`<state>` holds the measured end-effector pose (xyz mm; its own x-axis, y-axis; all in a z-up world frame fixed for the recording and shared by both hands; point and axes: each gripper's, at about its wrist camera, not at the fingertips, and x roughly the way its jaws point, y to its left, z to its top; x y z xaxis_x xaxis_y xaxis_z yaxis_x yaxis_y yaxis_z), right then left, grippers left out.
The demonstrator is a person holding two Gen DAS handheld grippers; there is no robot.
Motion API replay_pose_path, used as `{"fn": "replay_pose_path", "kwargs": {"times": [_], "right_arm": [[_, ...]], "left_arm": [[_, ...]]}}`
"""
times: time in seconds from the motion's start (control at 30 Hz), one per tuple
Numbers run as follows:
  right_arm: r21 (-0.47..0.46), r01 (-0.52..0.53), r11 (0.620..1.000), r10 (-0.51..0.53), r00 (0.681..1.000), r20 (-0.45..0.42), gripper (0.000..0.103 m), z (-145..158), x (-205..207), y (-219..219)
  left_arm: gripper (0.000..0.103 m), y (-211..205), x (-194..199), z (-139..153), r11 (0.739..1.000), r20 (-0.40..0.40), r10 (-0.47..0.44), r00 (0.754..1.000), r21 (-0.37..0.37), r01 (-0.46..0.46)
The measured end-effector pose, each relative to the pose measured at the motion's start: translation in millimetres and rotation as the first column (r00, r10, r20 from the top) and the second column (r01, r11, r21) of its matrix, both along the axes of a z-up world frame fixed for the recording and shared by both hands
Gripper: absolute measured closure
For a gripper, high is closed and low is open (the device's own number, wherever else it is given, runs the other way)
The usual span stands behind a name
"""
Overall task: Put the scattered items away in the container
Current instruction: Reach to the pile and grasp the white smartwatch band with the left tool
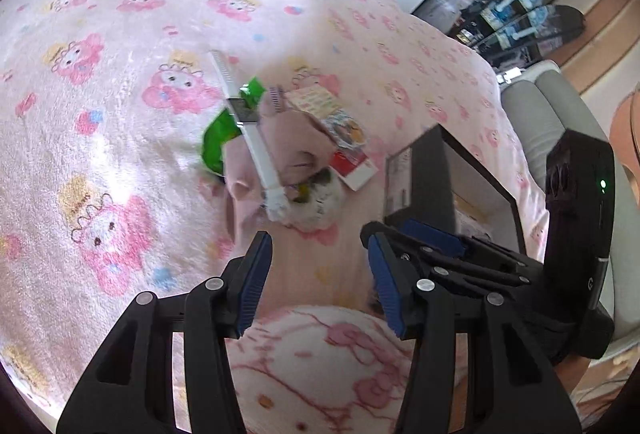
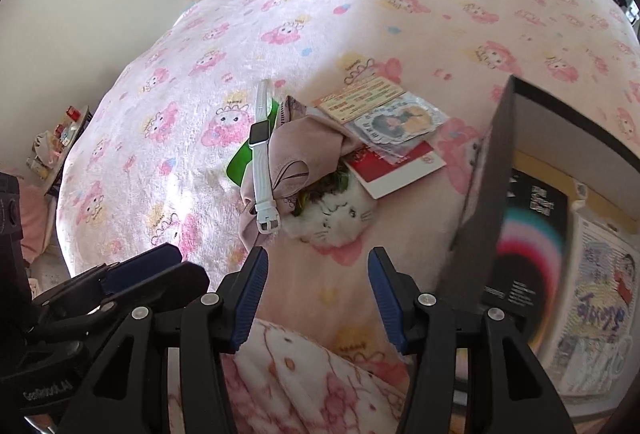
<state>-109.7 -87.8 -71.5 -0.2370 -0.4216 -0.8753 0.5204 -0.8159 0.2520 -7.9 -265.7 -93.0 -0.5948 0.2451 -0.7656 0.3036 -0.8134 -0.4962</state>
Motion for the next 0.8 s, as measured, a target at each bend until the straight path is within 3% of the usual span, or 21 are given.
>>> {"fn": "replay_pose_path", "kwargs": {"times": [0.03, 0.07, 0.13, 0.37, 0.47, 0.5, 0.6, 0.8], "right_arm": [[0.003, -0.003, 1.000, 0.003, 1.000, 0.011, 0.054, -5.4, -3.9, -5.1], [0.008, -0.009, 1.000, 0.009, 1.000, 0.022, 0.054, -11.3, -7.3, -11.0], [0.008, -0.017, 1.000, 0.016, 0.999, 0.051, 0.054, -22.3, -16.0, -20.4], [0.025, -0.065, 0.998, 0.060, 0.982, 0.181, 0.054, -62.6, -46.4, -57.7], [0.014, -0.079, 0.997, 0.074, 0.977, 0.198, 0.054, -71.0, -48.4, -64.4], [0.005, -0.090, 0.996, 0.088, 0.977, 0.196, 0.058, -71.6, -47.1, -65.8], [-0.016, -0.137, 0.990, 0.137, 0.975, 0.177, 0.083, -68.8, -41.2, -68.0], [-0.076, -0.074, 0.994, 0.086, 0.984, 0.156, 0.087, -51.9, -36.3, -44.9]], "left_arm": [[0.054, -6.9, -2.5, -6.1, 1.000, 0.017, 0.026, 1.000, 0.005, -0.026], [0.063, -15.0, -5.1, -13.3, 0.998, 0.043, 0.059, 0.997, 0.007, -0.059], [0.068, -27.5, -9.1, -24.8, 0.995, 0.087, 0.104, 0.991, -0.010, -0.104], [0.068, -46.2, -10.4, -46.3, 0.991, 0.120, 0.126, 0.985, 0.035, -0.131], [0.068, -48.5, -12.9, -52.7, 0.991, 0.132, 0.119, 0.984, 0.043, -0.126], [0.068, -48.7, -13.9, -54.2, 0.991, 0.134, 0.115, 0.984, 0.049, -0.123], [0.068, -48.6, -18.9, -58.0, 0.992, 0.134, 0.103, 0.986, 0.066, -0.112], [0.068, -47.8, -35.1, -50.9, 0.992, 0.098, 0.074, 0.992, 0.098, -0.083]]}}
